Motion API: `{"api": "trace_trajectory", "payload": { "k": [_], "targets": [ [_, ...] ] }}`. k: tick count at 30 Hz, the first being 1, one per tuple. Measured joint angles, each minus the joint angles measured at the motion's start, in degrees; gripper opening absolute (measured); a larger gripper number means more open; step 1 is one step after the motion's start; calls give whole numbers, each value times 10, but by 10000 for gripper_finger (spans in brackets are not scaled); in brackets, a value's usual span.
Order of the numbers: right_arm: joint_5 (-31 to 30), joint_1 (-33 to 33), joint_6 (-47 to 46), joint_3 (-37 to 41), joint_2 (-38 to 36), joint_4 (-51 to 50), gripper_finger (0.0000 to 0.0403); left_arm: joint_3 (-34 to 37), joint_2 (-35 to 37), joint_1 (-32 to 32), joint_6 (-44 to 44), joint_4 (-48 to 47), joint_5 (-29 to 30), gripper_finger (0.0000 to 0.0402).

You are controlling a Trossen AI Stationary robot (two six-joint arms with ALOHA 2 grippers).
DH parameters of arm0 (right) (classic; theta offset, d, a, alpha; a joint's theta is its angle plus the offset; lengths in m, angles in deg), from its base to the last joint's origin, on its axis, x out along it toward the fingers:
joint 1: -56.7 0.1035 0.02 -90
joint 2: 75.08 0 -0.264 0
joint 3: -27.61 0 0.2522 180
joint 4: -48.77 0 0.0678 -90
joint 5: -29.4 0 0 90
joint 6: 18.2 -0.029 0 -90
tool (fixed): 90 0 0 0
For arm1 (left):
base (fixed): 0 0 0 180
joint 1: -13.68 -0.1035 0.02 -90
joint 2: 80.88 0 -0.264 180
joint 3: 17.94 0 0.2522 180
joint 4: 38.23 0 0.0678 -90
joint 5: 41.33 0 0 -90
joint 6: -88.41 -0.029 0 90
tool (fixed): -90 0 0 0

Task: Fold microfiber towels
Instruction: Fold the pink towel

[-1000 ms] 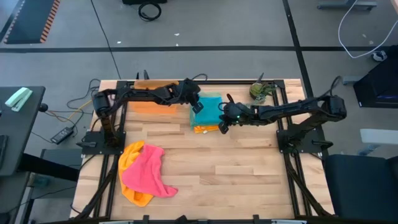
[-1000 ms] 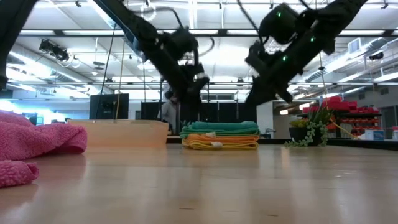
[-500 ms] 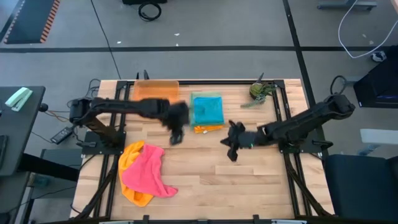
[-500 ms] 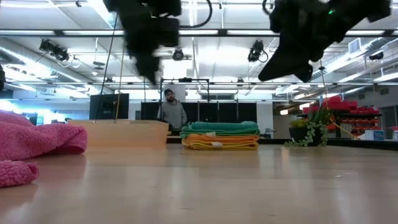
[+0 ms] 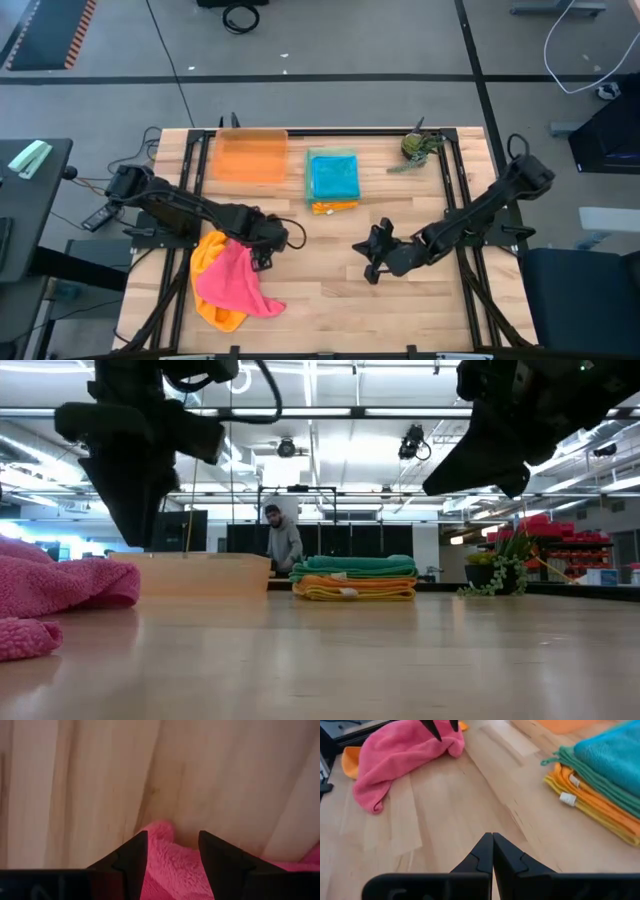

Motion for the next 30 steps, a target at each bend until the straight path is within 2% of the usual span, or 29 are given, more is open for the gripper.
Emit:
{"api": "trace_trajectory", "payload": {
  "k": [5,17,20,25,30],
  "targets": [
    [2,1,-18,0,9,0,12,1,-4,-6,78,-26,0,186],
    [2,1,-24,0,9,2,12,60,-16,-5,76,15,-4,177],
    [2,1,-24,0,9,-3,12,60,-16,-5,60,28,-4,143],
    [2,1,-25,0,9,-4,12,59,-16,-6,32,48,-4,22],
    [8,4,-14,0,0,-14,12,5,-10,-6,14,29,11,10]
  ]
}}
